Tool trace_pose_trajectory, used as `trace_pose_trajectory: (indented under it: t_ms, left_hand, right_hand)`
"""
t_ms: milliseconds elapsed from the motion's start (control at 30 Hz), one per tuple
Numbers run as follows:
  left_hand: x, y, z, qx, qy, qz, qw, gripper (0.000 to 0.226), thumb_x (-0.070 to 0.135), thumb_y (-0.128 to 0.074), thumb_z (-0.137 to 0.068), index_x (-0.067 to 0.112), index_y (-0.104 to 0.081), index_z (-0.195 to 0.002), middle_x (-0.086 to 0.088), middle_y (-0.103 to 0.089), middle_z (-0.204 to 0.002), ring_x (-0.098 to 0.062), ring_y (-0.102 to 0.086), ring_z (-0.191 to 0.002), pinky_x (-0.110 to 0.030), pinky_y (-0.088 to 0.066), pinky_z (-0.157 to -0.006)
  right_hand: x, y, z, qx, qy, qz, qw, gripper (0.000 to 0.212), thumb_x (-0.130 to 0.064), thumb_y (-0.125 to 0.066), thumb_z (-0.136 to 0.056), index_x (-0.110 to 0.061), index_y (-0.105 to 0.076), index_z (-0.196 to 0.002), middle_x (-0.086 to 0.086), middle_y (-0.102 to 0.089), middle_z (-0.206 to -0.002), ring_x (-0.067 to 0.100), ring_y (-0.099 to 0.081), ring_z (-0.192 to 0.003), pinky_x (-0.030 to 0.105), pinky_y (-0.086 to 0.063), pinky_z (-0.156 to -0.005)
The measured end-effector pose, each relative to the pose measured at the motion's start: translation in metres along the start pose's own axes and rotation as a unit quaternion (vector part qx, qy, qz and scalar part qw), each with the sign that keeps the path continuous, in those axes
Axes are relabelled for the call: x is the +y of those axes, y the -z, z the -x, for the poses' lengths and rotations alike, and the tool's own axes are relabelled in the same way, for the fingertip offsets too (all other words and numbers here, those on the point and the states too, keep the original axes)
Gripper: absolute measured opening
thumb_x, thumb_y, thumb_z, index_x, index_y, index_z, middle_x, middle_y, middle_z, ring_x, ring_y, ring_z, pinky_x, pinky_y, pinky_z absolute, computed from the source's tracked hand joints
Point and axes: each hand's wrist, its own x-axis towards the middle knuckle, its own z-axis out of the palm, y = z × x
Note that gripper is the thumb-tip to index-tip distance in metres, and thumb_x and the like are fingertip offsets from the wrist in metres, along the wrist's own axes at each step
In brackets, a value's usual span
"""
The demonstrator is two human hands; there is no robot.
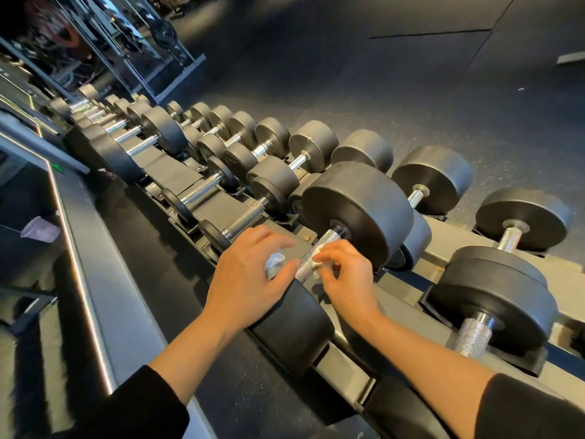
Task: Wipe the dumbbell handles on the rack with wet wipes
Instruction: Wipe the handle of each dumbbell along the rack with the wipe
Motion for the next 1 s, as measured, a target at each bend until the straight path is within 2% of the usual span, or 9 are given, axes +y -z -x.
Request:
trace_pose_trajectory:
  t_ms: [200, 333, 400, 533, 600, 733, 800, 900, 1000]
  left_hand:
    - [0.001, -0.001, -0.001, 0.002, 0.017, -0.006, 1.0, 0.036, 0.05, -0.049, -0.084, 0.024, -0.067, -0.102, 0.011, -0.061, -0.101, 0.002, -0.05, -0.096, -0.009, -0.033, -0.083]
    - [0.002, -0.001, -0.001, 0.002, 0.02, -0.005, 1.0, 0.035, 0.049, -0.049, -0.084, 0.024, -0.067, -0.102, 0.013, -0.059, -0.1, 0.001, -0.051, -0.094, -0.009, -0.034, -0.083]
    - [0.001, -0.002, -0.002, 0.002, 0.018, -0.004, 1.0, 0.034, 0.049, -0.049, -0.085, 0.025, -0.067, -0.101, 0.017, -0.056, -0.099, 0.002, -0.051, -0.094, -0.009, -0.034, -0.083]
    - [0.001, -0.001, -0.001, 0.007, 0.011, 0.004, 1.0, 0.036, 0.05, -0.047, -0.085, 0.025, -0.067, -0.102, 0.017, -0.056, -0.099, 0.0, -0.051, -0.094, -0.011, -0.036, -0.082]
    - [0.0, 0.001, -0.001, 0.006, 0.001, 0.011, 1.0, 0.037, 0.049, -0.046, -0.085, 0.024, -0.066, -0.103, 0.014, -0.058, -0.1, 0.0, -0.051, -0.094, -0.01, -0.035, -0.081]
    - [-0.005, 0.001, -0.003, -0.002, -0.01, 0.037, 0.999, 0.031, 0.043, -0.048, -0.085, 0.025, -0.065, -0.103, 0.013, -0.057, -0.099, -0.002, -0.051, -0.094, -0.009, -0.035, -0.08]
    - [-0.01, 0.003, -0.006, -0.006, -0.011, 0.08, 0.997, 0.019, 0.031, -0.056, -0.088, 0.027, -0.065, -0.104, 0.015, -0.057, -0.1, 0.001, -0.051, -0.096, -0.004, -0.034, -0.083]
    - [-0.026, 0.009, -0.026, -0.046, 0.006, 0.203, 0.978, 0.022, 0.015, -0.061, -0.089, 0.029, -0.066, -0.105, 0.019, -0.06, -0.102, 0.007, -0.052, -0.102, 0.0, -0.033, -0.084]
    - [-0.057, 0.0, -0.055, -0.082, 0.002, 0.251, 0.965, 0.025, 0.013, -0.06, -0.09, 0.032, -0.066, -0.105, 0.019, -0.061, -0.103, 0.004, -0.053, -0.103, -0.013, -0.038, -0.089]
  right_hand:
    - [-0.004, -0.002, 0.007, -0.105, 0.046, -0.067, 0.991, 0.02, 0.006, -0.07, -0.075, -0.011, -0.075, -0.083, -0.006, -0.065, -0.091, 0.007, -0.061, -0.087, 0.024, -0.053, -0.077]
    - [-0.012, 0.005, 0.0, -0.022, 0.012, -0.073, 0.997, 0.019, 0.005, -0.067, -0.08, -0.01, -0.073, -0.091, -0.003, -0.067, -0.1, 0.006, -0.061, -0.097, 0.021, -0.05, -0.089]
    - [-0.017, 0.013, -0.013, 0.045, 0.014, -0.016, 0.999, 0.024, 0.002, -0.063, -0.084, -0.009, -0.071, -0.104, 0.002, -0.065, -0.112, 0.012, -0.055, -0.109, 0.016, -0.041, -0.094]
    - [-0.017, 0.019, -0.027, -0.059, 0.035, 0.137, 0.988, 0.034, -0.003, -0.058, -0.089, -0.008, -0.061, -0.122, 0.005, -0.056, -0.129, 0.016, -0.04, -0.125, 0.008, -0.021, -0.095]
    - [-0.019, 0.015, -0.023, -0.096, 0.056, 0.172, 0.979, 0.032, -0.002, -0.057, -0.089, -0.008, -0.063, -0.119, 0.005, -0.057, -0.128, 0.016, -0.04, -0.125, 0.011, -0.025, -0.098]
    - [-0.033, 0.006, -0.011, -0.17, 0.09, 0.107, 0.975, 0.034, 0.01, -0.057, -0.082, -0.007, -0.07, -0.109, 0.006, -0.066, -0.114, -0.001, -0.05, -0.103, -0.007, -0.026, -0.084]
    - [-0.036, 0.007, -0.007, -0.184, 0.083, 0.032, 0.979, 0.026, 0.007, -0.064, -0.08, -0.009, -0.074, -0.098, -0.001, -0.07, -0.103, -0.007, -0.055, -0.092, -0.002, -0.035, -0.081]
    - [-0.037, 0.014, -0.006, -0.228, 0.039, 0.019, 0.973, 0.024, -0.003, -0.067, -0.083, -0.021, -0.074, -0.097, -0.015, -0.067, -0.103, -0.012, -0.058, -0.096, 0.006, -0.043, -0.088]
    - [-0.032, 0.015, -0.015, -0.131, -0.012, 0.091, 0.987, 0.033, 0.006, -0.062, -0.083, -0.019, -0.074, -0.101, -0.014, -0.063, -0.109, -0.005, -0.056, -0.1, 0.006, -0.039, -0.095]
